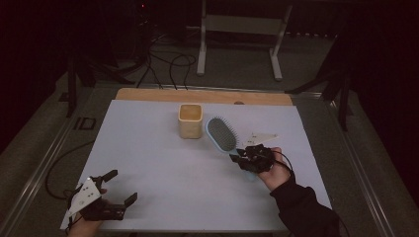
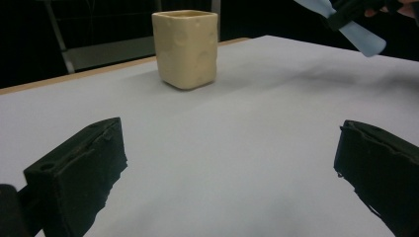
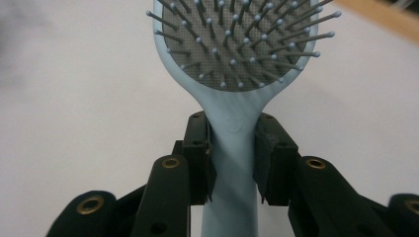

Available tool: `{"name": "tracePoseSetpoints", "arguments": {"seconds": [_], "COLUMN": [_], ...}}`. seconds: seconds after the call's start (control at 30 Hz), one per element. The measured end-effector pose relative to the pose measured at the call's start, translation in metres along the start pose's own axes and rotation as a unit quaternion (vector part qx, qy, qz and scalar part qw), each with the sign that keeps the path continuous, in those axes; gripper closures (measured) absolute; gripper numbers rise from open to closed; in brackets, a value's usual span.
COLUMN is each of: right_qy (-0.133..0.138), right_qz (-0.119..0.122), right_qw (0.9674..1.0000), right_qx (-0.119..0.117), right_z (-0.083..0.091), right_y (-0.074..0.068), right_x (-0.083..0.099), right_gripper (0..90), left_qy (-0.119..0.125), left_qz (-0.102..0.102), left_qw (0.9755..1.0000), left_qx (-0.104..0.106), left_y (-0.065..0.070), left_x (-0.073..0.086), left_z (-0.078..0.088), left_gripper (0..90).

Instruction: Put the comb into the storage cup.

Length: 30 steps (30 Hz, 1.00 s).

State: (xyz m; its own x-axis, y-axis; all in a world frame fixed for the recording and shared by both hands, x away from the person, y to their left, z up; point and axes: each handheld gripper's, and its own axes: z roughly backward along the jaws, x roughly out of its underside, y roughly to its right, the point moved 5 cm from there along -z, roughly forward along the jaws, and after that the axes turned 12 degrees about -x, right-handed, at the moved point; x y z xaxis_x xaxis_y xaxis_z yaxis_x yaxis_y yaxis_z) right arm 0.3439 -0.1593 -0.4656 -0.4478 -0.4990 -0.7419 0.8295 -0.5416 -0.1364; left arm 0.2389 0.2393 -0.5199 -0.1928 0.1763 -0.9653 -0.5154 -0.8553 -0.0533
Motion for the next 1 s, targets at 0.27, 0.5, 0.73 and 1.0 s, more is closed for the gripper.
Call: {"name": "tracePoseSetpoints", "arguments": {"seconds": [0.27,0.5,0.73,1.0], "right_qy": [0.027,0.049,0.076,0.101], "right_qz": [0.003,0.006,0.011,0.009], "right_qw": [0.9996,0.9988,0.9971,0.9948], "right_qx": [0.004,0.003,0.000,0.009], "right_z": [0.001,0.004,0.005,0.001], "right_y": [0.002,0.003,0.006,0.008], "right_x": [-0.017,-0.033,-0.051,-0.068], "right_gripper": [70.5,70.5,70.5,70.4], "left_qy": [-0.001,-0.002,-0.002,-0.003], "left_qz": [0.000,0.000,0.000,0.002], "left_qw": [1.0000,1.0000,1.0000,1.0000], "left_qx": [0.000,0.000,0.001,-0.002], "left_y": [0.000,0.000,0.000,-0.001], "left_x": [0.000,0.000,0.000,0.000], "left_z": [0.000,0.000,0.001,0.001], "left_gripper": [0.0,0.0,0.0,0.0]}}
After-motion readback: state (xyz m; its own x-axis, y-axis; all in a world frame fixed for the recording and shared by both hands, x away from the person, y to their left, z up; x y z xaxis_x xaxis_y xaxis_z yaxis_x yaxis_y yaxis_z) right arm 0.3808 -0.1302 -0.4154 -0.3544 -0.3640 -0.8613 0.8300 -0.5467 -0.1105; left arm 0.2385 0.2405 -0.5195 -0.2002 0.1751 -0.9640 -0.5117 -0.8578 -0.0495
